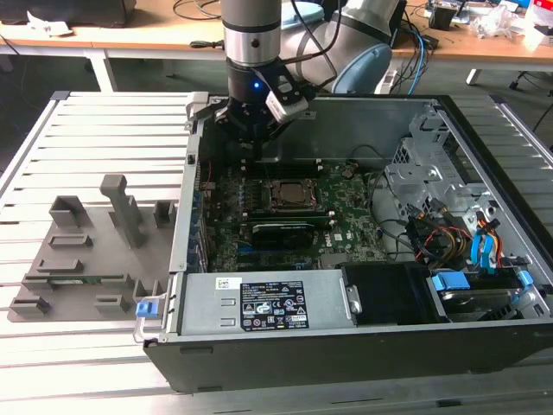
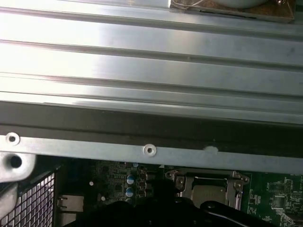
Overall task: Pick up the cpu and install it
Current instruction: 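Install the first cpu locking lever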
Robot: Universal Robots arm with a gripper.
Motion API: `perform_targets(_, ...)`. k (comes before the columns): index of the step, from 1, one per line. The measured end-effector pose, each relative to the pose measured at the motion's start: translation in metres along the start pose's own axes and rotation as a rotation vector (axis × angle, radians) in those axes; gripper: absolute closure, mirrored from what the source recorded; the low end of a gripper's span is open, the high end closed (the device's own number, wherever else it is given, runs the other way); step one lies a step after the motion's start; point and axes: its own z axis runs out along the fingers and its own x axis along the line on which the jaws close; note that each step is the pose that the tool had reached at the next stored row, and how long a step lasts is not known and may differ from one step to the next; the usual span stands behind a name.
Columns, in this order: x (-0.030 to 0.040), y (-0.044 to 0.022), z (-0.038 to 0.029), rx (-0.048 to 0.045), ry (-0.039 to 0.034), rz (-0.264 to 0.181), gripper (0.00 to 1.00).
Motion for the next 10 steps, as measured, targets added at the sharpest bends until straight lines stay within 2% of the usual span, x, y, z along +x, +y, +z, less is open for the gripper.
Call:
perform_targets(5, -0.0104, -0.0007, 0.0005, 0.0000, 0.0000, 0.000, 0.89)
perform_targets(8, -0.0195, -0.0014, 0.0009, 0.0001, 0.0001, 0.000, 0.89)
perform_targets(10, -0.0224, -0.0016, 0.0012, 0.0002, 0.0003, 0.000, 0.89)
